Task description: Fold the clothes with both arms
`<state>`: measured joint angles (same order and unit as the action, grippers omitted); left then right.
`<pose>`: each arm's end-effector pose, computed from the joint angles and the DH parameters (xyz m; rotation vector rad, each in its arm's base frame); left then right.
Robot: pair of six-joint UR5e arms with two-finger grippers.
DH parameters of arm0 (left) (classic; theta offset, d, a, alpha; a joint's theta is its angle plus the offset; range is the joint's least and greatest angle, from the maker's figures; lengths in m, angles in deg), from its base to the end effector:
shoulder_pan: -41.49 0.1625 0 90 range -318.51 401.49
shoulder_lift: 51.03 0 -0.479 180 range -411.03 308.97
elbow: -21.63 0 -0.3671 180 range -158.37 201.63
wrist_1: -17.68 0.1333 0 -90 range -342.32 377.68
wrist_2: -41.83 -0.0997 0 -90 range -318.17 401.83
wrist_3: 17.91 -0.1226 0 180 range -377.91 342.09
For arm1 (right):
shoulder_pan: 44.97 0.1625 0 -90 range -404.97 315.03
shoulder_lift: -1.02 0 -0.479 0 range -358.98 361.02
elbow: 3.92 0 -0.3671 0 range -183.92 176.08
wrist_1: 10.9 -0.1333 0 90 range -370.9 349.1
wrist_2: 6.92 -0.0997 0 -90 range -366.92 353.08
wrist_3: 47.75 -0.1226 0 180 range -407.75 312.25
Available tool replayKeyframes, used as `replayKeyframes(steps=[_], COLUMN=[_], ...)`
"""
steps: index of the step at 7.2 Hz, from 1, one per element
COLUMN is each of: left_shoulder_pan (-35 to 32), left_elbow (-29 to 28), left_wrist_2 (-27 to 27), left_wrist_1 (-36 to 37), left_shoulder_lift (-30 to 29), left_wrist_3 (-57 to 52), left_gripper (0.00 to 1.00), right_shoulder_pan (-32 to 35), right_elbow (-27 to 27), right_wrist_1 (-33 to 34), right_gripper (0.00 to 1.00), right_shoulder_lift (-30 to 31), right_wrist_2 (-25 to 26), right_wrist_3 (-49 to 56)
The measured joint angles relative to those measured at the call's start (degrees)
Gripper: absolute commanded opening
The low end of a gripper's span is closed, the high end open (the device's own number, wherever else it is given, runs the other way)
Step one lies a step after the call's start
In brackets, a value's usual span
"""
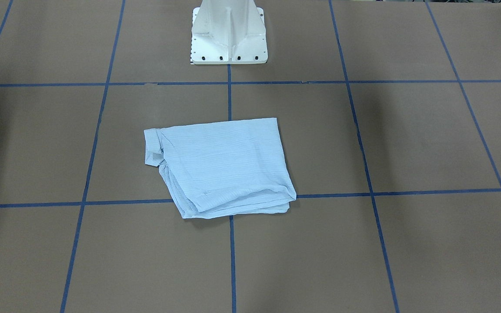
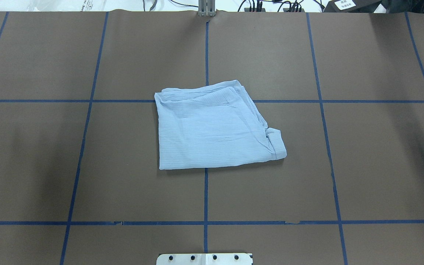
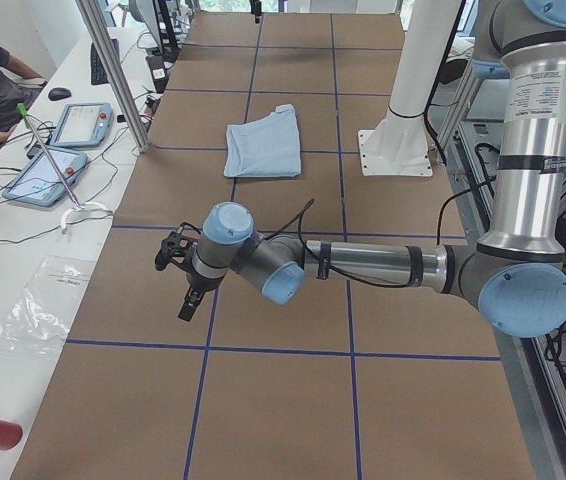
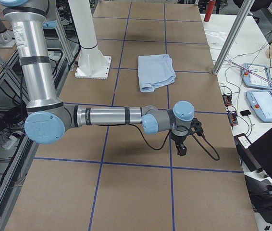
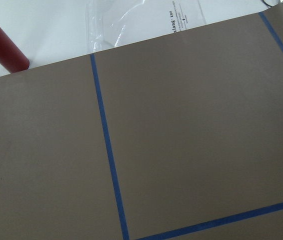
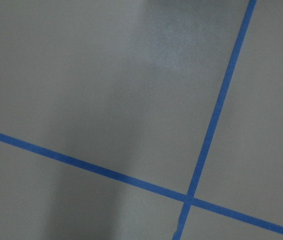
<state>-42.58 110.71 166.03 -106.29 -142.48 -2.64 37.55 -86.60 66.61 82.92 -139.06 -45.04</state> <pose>-0.0104 -0.5227 0.6650 0.4669 0.6751 0.0259 -0.0213 -0.5544 0.6973 0.1909 -0.7426 -0.2542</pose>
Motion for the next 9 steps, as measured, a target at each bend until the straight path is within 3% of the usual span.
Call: replayKeyframes(steps=[2,4,5,7,9], left_shoulder_pan=[0.09,0.22,0.22,0.15,0.01], left_elbow=[-0.65,2.15,3.21,4.64,5.40], left_wrist_2=[-3.86,-4.24,-3.28,3.70,8.62], left_wrist_1=[3.77,13.95,17.51,22.77,24.87], left_shoulder_lift=[-0.05,-0.21,0.21,2.09,3.62], left_wrist_3=[-0.09,-0.17,-0.83,-6.30,-9.00], left_gripper=[1.00,1.00,1.00,1.00,1.00], right_shoulder_pan=[0.29,0.49,0.52,0.52,0.51], right_elbow=[-0.03,-0.20,-0.32,-0.63,-0.80], right_wrist_1=[0.02,0.32,0.48,0.53,0.53], right_gripper=[1.00,1.00,1.00,1.00,1.00], right_shoulder_lift=[1.89,1.88,1.71,1.62,1.58], right_wrist_2=[0.31,0.34,0.22,-0.11,-0.22], right_wrist_3=[-0.33,-1.31,-3.57,-7.03,-7.73])
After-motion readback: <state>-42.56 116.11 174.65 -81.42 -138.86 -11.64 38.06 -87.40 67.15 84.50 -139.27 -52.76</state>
